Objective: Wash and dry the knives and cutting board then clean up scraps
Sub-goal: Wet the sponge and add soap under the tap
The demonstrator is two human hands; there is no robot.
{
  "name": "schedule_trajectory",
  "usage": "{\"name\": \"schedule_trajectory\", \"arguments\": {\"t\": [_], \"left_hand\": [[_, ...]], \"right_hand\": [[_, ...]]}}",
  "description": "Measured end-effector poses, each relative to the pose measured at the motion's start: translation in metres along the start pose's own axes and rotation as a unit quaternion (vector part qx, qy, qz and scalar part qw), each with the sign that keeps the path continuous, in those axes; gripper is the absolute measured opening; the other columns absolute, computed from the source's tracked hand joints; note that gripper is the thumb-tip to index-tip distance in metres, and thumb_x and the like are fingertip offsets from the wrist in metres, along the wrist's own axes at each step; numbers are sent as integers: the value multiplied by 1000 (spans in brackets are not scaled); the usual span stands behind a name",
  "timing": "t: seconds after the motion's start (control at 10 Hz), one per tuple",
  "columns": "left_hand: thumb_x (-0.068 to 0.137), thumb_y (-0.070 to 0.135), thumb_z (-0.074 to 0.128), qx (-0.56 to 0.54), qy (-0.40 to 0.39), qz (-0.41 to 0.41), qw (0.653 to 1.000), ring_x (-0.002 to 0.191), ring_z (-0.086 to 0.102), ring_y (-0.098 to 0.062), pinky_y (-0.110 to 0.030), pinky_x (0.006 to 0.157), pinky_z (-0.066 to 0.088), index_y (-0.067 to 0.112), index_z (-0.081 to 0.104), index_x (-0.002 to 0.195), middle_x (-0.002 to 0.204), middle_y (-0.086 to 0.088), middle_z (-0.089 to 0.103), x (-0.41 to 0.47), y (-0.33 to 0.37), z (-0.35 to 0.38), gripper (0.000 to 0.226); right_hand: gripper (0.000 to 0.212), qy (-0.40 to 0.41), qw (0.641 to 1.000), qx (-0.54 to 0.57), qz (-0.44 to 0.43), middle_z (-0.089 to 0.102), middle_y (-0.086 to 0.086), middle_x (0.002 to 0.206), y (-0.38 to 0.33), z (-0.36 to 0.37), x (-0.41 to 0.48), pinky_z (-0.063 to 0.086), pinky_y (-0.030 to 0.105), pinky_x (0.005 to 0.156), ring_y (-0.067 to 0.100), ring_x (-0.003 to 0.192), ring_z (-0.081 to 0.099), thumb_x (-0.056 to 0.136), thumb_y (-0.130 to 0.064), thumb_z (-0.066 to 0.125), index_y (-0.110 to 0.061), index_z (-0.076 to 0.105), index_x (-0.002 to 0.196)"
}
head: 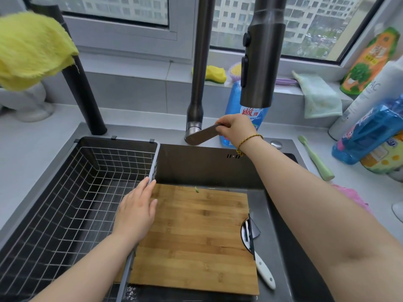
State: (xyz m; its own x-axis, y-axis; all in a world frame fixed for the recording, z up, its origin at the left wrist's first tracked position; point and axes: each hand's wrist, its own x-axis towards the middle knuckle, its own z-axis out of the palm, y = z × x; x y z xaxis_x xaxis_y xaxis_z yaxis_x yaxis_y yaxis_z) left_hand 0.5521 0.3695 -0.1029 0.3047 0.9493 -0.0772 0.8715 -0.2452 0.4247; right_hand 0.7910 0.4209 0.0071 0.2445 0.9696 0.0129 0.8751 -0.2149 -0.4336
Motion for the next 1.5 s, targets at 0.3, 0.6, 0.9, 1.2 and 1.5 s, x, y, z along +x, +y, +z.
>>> {"name": "schedule_trajectory", "arguments": {"t": [0.3, 0.6, 0.9, 1.2, 1.5], "left_hand": [[98, 24, 36, -8, 0, 0, 1000, 139, 24, -18, -31, 112, 18, 17, 24, 145, 155, 2, 16, 0, -1, 0, 49], [98, 24, 35, -12, 3, 3, 1000, 140, 22, -16, -29, 113, 17, 19, 24, 145, 155, 3, 15, 0, -1, -1, 48], [99, 28, 30, 5, 0, 6, 1000, 141, 17, -12, -27, 114, 13, 21, 19, 146, 156, 5, 9, -1, 1, -4, 48], [99, 29, 31, 9, 4, 13, 1000, 141, 17, -12, -26, 114, 13, 22, 20, 146, 155, 5, 10, -1, -1, -3, 48], [99, 32, 30, 35, 3, 21, 999, 142, 15, -13, -26, 115, 12, 23, 18, 146, 156, 3, 8, -2, 2, -4, 49]], "right_hand": [[26, -15, 1000, 24, 12, 65, 16, 110, -2, -3, 0, 46, 34, 90, 30, 105, 59, 91, -18, 51, -8, 63, 112], [31, -9, 1000, -17, -14, 60, 14, 116, -4, -2, -5, 45, 38, 99, 28, 110, 55, 95, -21, 46, -5, 57, 119], [30, -18, 1000, -8, -15, 60, 15, 116, -8, -5, -7, 44, 35, 100, 27, 110, 55, 95, -16, 45, -3, 58, 118], [30, -11, 1000, -10, -11, 60, 13, 119, -10, -4, -10, 44, 32, 100, 25, 112, 54, 96, -17, 43, -5, 56, 121], [33, -4, 1000, 18, -3, 58, 13, 123, -6, 1, -11, 42, 30, 103, 24, 115, 54, 96, -16, 43, -7, 52, 126]]}}
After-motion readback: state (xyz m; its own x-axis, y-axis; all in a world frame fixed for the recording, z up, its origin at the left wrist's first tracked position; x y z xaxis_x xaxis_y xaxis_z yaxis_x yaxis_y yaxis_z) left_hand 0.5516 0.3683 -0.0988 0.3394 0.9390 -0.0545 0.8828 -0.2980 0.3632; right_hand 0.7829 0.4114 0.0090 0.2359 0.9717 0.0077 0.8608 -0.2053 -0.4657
